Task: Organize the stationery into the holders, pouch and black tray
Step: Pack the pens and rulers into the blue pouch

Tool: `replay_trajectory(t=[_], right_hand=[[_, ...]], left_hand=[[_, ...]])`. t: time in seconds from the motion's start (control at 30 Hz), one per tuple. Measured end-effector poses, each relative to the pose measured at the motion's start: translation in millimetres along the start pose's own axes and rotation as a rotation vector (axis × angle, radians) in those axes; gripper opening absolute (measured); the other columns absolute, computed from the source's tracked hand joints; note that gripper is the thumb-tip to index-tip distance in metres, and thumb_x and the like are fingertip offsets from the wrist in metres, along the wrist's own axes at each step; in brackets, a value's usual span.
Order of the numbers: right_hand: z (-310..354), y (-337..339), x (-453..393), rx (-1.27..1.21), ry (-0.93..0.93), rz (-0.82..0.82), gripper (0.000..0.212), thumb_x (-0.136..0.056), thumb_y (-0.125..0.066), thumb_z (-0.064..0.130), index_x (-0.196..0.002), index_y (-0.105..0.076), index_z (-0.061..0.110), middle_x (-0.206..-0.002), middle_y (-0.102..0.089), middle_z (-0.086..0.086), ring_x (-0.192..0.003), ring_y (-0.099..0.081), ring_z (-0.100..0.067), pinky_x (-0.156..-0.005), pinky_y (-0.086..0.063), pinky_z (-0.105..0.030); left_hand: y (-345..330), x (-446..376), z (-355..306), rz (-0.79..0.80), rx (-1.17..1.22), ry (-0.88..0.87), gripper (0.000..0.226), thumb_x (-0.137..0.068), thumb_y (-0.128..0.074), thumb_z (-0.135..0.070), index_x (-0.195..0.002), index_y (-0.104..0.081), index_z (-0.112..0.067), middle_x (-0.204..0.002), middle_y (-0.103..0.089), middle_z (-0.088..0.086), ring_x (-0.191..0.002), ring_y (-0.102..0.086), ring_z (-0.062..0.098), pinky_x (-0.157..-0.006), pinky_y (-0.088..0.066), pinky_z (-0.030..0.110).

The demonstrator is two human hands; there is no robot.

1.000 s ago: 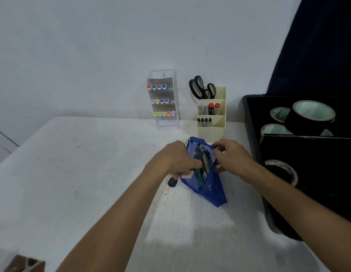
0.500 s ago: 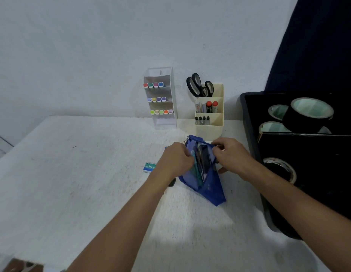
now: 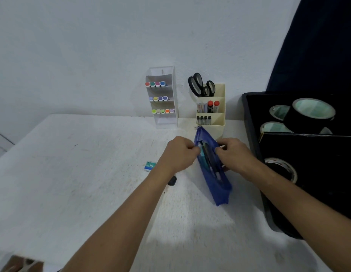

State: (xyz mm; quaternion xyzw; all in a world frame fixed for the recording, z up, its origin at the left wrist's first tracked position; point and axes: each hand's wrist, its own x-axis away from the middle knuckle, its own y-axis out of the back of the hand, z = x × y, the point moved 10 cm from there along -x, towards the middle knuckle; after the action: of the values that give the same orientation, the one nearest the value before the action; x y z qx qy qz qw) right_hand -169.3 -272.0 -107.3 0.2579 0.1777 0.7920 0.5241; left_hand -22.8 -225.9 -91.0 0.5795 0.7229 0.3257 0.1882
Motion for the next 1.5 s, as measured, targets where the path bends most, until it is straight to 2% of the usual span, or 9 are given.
replay_trajectory(t=[0.1,0.37,0.6,0.77,0.9,1.03,1.17,1.3,1.5], right_hand=[[1,0,-1,0.059,0.008,-0.010,0.026,-0.097,-0.045,0.015,-0.116,-0.062,0.011,-0.103,-0.066,-0.011,-0.081,-0.066,-0.023,-0.063,-0.059,-0.034],[2,-5,1,0.007,0.016,0.042,0.025,-0.097,-0.048,0.018,-0.116,-0.062,0.009,-0.098,-0.067,-0.009,-0.074,-0.067,-0.017,-0.051,-0.055,-0.022],[10,-21,7,-0.052,0.050,0.180,0.037,-0.090,-0.060,0.010,-0.126,-0.056,0.015,-0.089,-0.063,0.002,-0.073,-0.067,-0.013,-0.048,-0.051,-0.015],[19,-17,8,-0.114,0.104,0.133,0.034,-0.090,-0.056,0.006,-0.123,-0.060,0.013,-0.099,-0.067,-0.007,-0.078,-0.070,-0.019,-0.062,-0.061,-0.029],[15,-14,7,-0.128,0.089,0.110,0.035,-0.089,-0.054,0.003,-0.123,-0.060,0.011,-0.091,-0.068,-0.007,-0.073,-0.070,-0.018,-0.057,-0.059,-0.026],[10,-12,5,-0.115,0.051,0.079,0.032,-0.090,-0.055,0.004,-0.121,-0.059,0.011,-0.084,-0.066,-0.001,-0.068,-0.068,-0.013,-0.048,-0.054,-0.020],[7,-11,3,-0.087,0.036,0.067,0.030,-0.091,-0.055,0.007,-0.121,-0.059,0.012,-0.082,-0.063,0.001,-0.069,-0.066,-0.012,-0.046,-0.052,-0.018],[7,-12,3,-0.081,0.030,0.075,0.030,-0.092,-0.056,0.009,-0.121,-0.058,0.014,-0.084,-0.063,0.002,-0.069,-0.067,-0.013,-0.048,-0.053,-0.019],[7,-11,3,-0.085,0.028,0.085,0.033,-0.092,-0.057,0.010,-0.125,-0.056,0.012,-0.089,-0.063,-0.002,-0.070,-0.067,-0.013,-0.049,-0.054,-0.019]], left_hand=[[2,3,-7,-0.009,0.128,-0.016,0.039,-0.093,-0.052,-0.034,-0.086,-0.070,0.000,-0.079,-0.072,0.012,-0.061,-0.067,0.017,-0.050,-0.052,0.023],[4,7,31,0.113,0.011,0.127,0.023,-0.093,-0.051,-0.014,-0.108,-0.068,-0.010,-0.089,-0.067,0.005,-0.070,-0.065,0.015,-0.056,-0.053,0.022],[5,21,79,0.204,-0.483,0.350,0.029,-0.076,-0.074,-0.036,-0.087,-0.060,-0.013,-0.070,-0.061,0.001,-0.056,-0.060,0.013,-0.063,-0.056,0.027],[-1,28,78,0.203,-0.389,0.262,0.025,-0.076,-0.074,-0.025,-0.093,-0.065,-0.009,-0.063,-0.058,-0.002,-0.052,-0.057,0.013,-0.063,-0.056,0.029],[1,25,80,0.211,-0.421,0.279,0.019,-0.075,-0.072,-0.020,-0.082,-0.061,-0.007,-0.063,-0.057,0.001,-0.053,-0.056,0.013,-0.055,-0.051,0.027],[29,20,60,0.055,-0.578,0.257,0.032,-0.078,-0.070,-0.032,-0.072,-0.045,-0.013,-0.067,-0.048,-0.001,-0.070,-0.055,0.017,-0.059,-0.043,0.027],[56,15,23,-0.125,-0.515,0.173,0.021,-0.083,-0.064,-0.028,-0.078,-0.057,-0.009,-0.071,-0.056,0.002,-0.068,-0.059,0.021,-0.057,-0.045,0.027],[43,8,-7,-0.037,-0.326,0.060,0.026,-0.084,-0.065,-0.029,-0.097,-0.069,-0.007,-0.088,-0.069,0.010,-0.073,-0.059,0.019,-0.057,-0.047,0.026],[11,-5,-6,0.091,-0.251,0.125,0.017,-0.079,-0.064,-0.020,-0.080,-0.067,-0.003,-0.061,-0.061,0.005,-0.048,-0.052,0.014,-0.047,-0.044,0.022]])
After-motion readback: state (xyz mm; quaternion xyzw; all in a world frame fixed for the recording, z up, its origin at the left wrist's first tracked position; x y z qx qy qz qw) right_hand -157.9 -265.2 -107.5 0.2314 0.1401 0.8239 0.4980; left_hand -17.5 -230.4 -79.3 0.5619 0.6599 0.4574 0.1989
